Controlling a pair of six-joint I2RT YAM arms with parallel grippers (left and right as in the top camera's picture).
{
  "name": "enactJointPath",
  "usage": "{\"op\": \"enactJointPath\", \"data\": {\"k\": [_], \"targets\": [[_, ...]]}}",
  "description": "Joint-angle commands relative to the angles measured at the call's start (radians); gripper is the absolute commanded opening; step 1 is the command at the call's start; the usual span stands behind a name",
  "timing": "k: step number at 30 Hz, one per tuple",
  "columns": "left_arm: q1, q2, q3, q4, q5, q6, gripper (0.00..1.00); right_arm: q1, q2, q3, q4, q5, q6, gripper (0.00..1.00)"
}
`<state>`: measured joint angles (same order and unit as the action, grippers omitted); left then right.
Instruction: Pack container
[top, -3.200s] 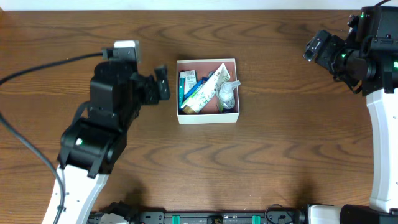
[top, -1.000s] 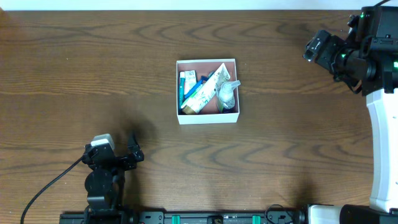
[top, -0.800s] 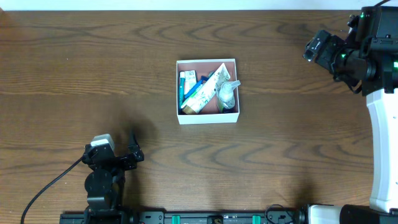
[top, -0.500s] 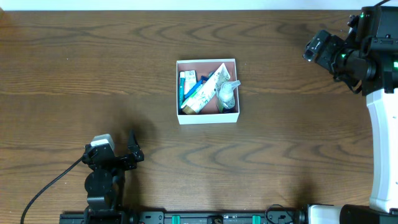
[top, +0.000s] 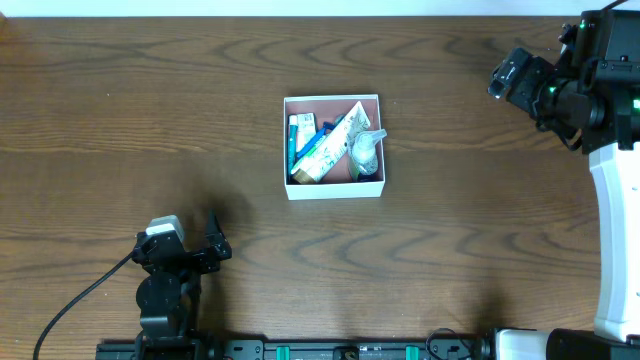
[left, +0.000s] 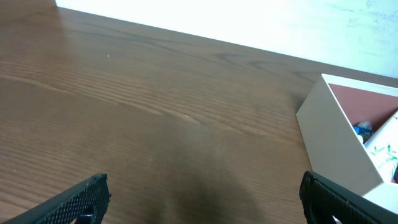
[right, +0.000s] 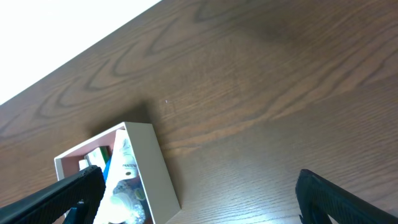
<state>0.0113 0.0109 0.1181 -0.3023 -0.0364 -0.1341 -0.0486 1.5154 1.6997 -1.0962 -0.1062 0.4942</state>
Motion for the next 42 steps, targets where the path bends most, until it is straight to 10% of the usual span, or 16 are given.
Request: {"op": "enactJointPath", "data": {"k": [1, 12, 23, 42], "targets": [[0.005, -0.005, -0.025, 0.0, 0.003, -0.009, 0.98, -0.004, 0.003, 0.006, 0.0, -0.006, 0.006, 0.99], [0.005, -0.005, -0.025, 0.0, 0.003, -0.009, 0.98, -0.003, -0.008, 0.006, -0.014, 0.072, -0.026, 0.99], [0.005, -0.005, -0.025, 0.0, 0.003, -0.009, 0.98, 0.064, -0.146, -0.045, 0.043, 0.087, -0.607, 0.99], [0.005, -0.005, -0.025, 0.0, 0.003, -0.009, 0.98, 0.062, -0.903, -1.047, 0.547, 0.072, -0.664, 0.99]]}}
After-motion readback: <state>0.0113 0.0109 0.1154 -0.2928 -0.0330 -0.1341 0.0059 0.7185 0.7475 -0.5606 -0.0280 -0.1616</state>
